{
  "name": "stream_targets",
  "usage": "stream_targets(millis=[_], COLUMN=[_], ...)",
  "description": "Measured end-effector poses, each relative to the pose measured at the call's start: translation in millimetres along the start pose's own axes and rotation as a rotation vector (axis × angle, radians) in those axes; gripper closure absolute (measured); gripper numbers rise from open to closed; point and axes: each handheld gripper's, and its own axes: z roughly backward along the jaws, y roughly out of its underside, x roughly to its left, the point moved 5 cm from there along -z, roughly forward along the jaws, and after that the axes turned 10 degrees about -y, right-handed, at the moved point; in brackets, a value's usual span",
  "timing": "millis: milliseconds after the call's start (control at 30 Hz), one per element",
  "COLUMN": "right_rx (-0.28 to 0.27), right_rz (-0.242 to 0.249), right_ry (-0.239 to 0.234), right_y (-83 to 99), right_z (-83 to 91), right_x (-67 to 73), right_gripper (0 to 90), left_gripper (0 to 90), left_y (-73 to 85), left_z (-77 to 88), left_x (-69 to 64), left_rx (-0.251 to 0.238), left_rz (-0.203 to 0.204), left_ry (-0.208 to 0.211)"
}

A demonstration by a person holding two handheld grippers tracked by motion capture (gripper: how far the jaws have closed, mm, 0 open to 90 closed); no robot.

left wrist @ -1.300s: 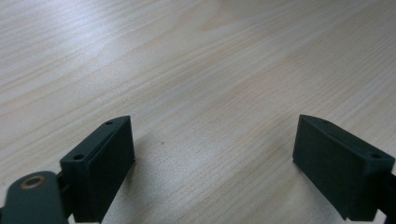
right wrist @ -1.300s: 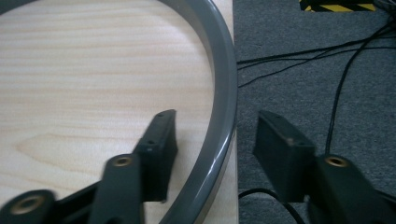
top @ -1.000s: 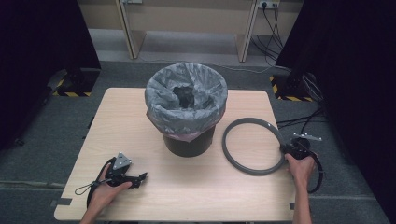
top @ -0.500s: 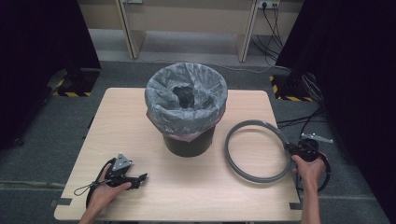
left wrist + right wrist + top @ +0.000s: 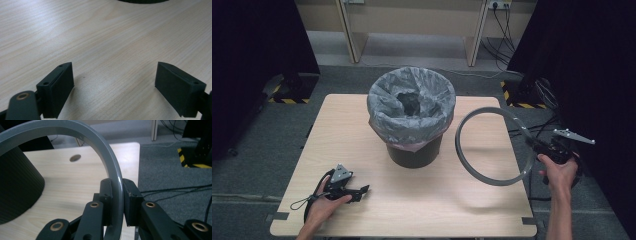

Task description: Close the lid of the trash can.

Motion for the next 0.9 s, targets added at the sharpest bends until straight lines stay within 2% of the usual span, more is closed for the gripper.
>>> stream_targets(millis=[200,267,433,567,767,900], right_rx=[-0.043,-0.059,-0.105,-0.121,-0.134,-0.134], right_rz=[0.025,0.037,0.034,0.044,0.077,0.102], right_ry=[-0.005,-0.012,-0.043,-0.054,-0.095,-0.134], right_y=[-33.0,-45.3,-72.5,-89.1,-110.8,-126.9], right_z=[15.1,18.3,22.3,21.3,13.7,2.1], right_x=[11.1,15.5,26.3,33.3,58.0,81.0], right_gripper=[79.2,79.1,79.1,79.2,79.1,79.1], left_gripper=[14.8,14.3,14.3,14.3,14.1,14.4], left_y=[1.0,1.0,1.2,1.3,1.3,1.3], left_z=[-1.3,-1.5,-1.4,-1.3,-1.4,-1.2], left_x=[-0.5,-1.3,-0.8,-0.6,-1.0,-1.0], left_rx=[0.020,0.025,0.024,0.023,0.024,0.023], left_rz=[-0.011,-0.026,-0.023,-0.023,-0.028,-0.030], left_ry=[-0.002,-0.011,-0.005,-0.001,-0.004,-0.004])
